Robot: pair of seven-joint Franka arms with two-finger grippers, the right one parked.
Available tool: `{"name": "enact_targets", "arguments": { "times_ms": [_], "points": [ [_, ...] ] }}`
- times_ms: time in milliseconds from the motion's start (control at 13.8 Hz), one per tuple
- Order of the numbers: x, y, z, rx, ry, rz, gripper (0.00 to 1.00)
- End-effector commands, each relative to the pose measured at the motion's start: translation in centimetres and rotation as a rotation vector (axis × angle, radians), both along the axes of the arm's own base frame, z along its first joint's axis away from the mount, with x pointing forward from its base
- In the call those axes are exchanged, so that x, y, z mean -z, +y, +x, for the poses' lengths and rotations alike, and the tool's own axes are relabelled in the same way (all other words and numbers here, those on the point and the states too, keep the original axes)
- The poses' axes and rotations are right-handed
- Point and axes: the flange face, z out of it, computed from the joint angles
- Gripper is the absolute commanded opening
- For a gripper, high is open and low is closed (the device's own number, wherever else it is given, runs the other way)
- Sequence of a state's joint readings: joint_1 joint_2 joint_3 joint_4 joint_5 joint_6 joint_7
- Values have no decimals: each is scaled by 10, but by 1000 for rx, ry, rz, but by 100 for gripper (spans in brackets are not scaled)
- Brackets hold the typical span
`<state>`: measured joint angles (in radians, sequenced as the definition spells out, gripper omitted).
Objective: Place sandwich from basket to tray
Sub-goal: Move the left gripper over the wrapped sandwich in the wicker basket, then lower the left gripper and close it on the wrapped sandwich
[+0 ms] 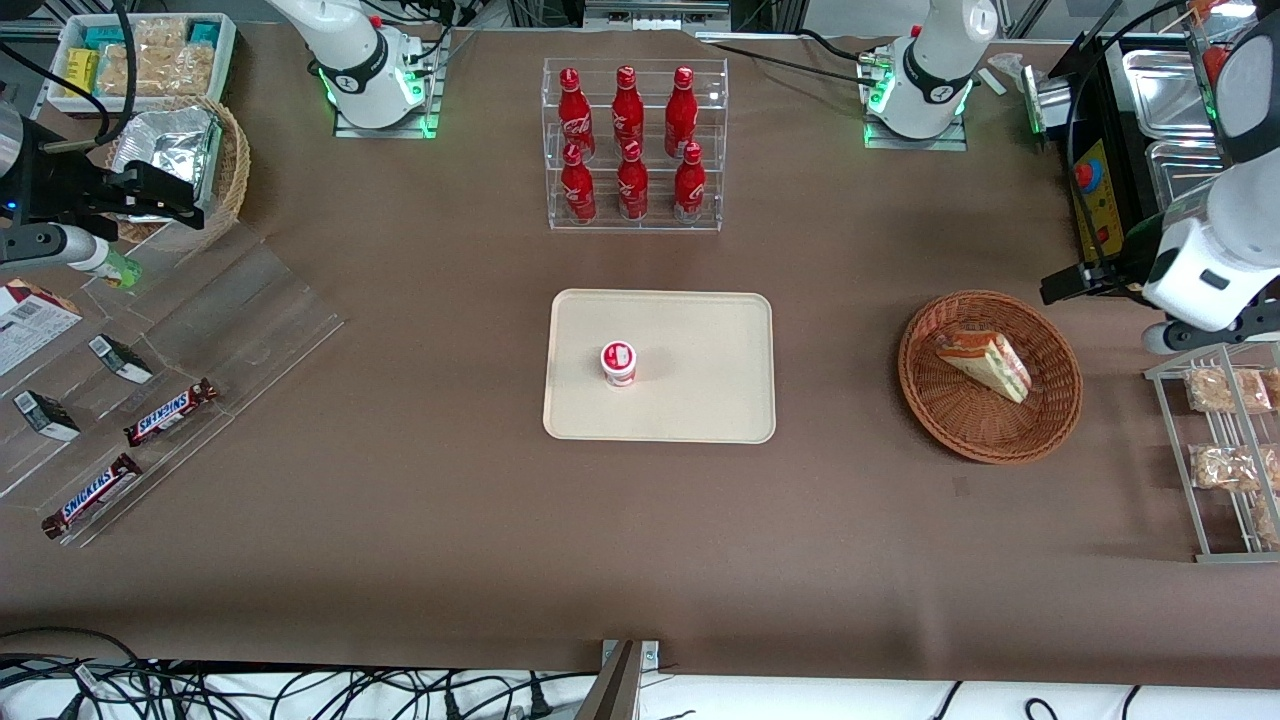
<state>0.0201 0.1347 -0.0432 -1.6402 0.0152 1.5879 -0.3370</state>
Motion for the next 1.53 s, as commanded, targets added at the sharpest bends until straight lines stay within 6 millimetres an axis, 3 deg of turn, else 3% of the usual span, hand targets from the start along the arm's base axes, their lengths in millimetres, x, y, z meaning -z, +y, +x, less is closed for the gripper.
{"name": "enact_targets", "arguments": {
  "times_ms": [0,364,582,1018,1455],
  "points": [
    [34,4,-6,-124,-18,51,100],
    [99,9,-14,-421,-118,99,100],
    [143,12,-26,-506,-185,155,100],
    [207,35,-52,-557,-274,112,100],
    [264,32,-71,-584,-316,71,100]
  ]
}}
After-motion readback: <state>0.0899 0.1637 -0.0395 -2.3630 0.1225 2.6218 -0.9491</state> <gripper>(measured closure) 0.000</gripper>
